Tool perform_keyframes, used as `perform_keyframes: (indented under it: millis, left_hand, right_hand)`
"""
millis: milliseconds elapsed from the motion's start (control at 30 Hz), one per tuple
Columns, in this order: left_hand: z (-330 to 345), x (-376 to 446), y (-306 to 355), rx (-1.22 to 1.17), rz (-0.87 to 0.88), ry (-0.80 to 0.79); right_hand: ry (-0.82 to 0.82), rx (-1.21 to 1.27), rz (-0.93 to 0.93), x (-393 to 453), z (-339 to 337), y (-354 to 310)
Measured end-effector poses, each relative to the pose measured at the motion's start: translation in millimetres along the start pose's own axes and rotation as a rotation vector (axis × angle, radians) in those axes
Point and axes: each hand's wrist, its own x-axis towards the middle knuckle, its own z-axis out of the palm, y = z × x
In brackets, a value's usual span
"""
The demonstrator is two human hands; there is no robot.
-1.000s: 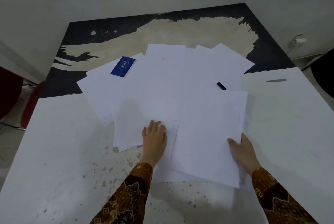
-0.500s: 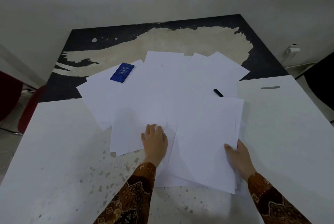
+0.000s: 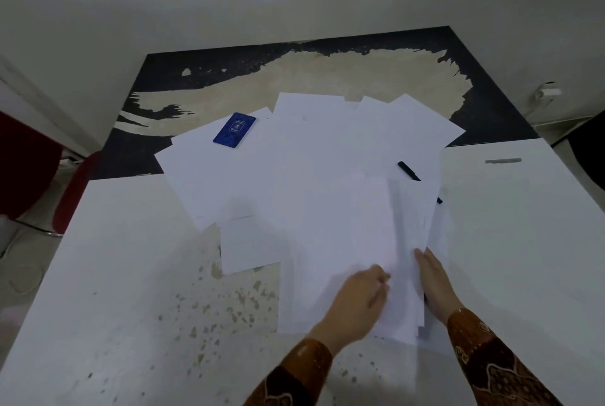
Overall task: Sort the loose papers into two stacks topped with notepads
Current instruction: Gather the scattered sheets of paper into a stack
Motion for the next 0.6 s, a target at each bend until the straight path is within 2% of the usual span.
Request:
perform_keyframes:
  millis: [67,133,200,267,333,367,467,533,600]
  left_hand:
    - [11.4,-6.9,7.2,0.008,-0.007,-0.143]
    - [8.8,-11.8,7.5,-0.031,-0.031,-0.157]
    - [-3.9,-11.8,-4.8,-0.003,-0.042,-0.009]
    - [-22.0,-8.0,-22.6,0.007,-0.120,0.253]
    - [-42.3,-2.9,-36.4,-0.058,-0.296,0.495]
    - [-52.2,0.1,-40.4,-0.115,-0.406,0.555]
    - [-72.4,7.1,-53.0,-0.336,-0.652,0.506]
    - [-78.8,7.2,-60.4,-0.554,-0.699,0.479]
    - [-83.6,3.4,-63.2,-0.692,-0.657,0.498]
  right_hand:
    - [-0.032,-0.001,-0.017,-3.7,9.9,-7.7]
    - [-0.048,-0.056,-0.095,-3.6,13.4,-9.9]
    - [-0.040,-0.157,-0.149,-4.5,9.9,-10.3]
    - [-0.068,-0.148,-0.148,-2.9,4.3,-10.0]
    - [-0.099,-0.078,-0.108,-4.8,0.3,-12.6]
    - [-0.115,-0.050,-0.102,-7.0,-0.4,-14.6]
    - [-0.232,0.015,-0.111,-12.3,-0.4,-15.4]
    - [-0.331,0.039,-0.129,-17.7,2.6,-17.8]
    - [-0.386,0.041,-0.142,-20.7,6.3,-22.1]
